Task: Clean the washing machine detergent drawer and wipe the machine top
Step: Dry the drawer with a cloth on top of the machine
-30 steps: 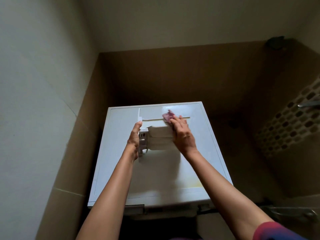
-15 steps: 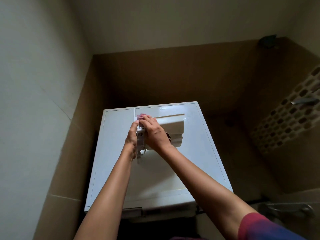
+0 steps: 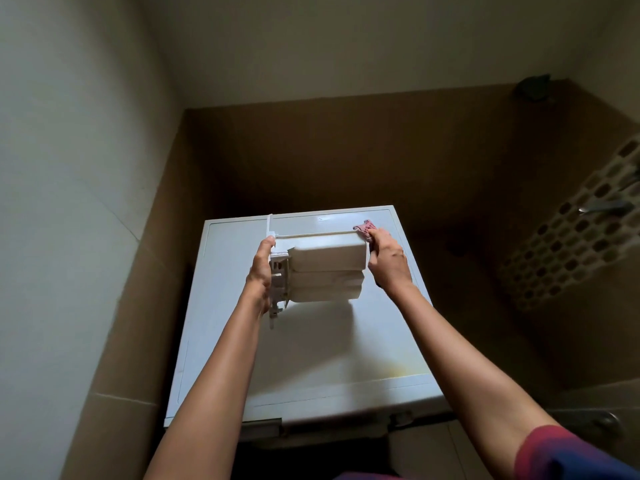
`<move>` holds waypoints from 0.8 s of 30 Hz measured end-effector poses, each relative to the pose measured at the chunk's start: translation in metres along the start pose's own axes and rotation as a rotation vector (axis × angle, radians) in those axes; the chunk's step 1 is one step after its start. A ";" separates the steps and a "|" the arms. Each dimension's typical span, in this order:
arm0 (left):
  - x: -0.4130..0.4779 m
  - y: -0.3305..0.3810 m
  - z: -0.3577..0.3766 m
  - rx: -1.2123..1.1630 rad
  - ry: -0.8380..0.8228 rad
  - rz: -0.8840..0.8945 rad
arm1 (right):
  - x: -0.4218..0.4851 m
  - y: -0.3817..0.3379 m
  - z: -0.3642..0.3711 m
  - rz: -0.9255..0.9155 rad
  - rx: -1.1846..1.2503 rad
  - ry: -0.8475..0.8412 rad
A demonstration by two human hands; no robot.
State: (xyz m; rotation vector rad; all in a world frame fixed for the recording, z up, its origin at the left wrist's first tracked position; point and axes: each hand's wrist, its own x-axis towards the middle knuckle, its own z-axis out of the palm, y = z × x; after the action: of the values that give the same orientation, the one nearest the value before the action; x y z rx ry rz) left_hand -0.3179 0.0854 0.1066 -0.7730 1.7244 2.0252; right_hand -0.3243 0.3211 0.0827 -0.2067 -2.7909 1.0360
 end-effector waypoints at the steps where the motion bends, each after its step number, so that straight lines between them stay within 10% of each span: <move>1: 0.000 0.001 0.000 0.007 0.000 -0.004 | 0.001 -0.001 0.000 0.054 0.065 0.003; 10: -0.008 0.005 0.001 0.025 -0.008 0.005 | -0.009 -0.006 0.005 0.469 0.656 -0.078; 16: -0.009 0.000 0.001 0.018 -0.108 0.040 | -0.009 -0.032 0.012 0.189 0.305 0.322; 24: -0.003 -0.003 0.001 0.053 -0.012 0.048 | -0.016 -0.067 0.031 -0.145 -0.129 -0.088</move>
State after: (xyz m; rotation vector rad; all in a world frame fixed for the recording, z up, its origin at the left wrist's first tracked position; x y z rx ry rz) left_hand -0.3138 0.0871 0.1067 -0.7080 1.7985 2.0024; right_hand -0.3199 0.2481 0.1018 0.0273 -2.9024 0.8532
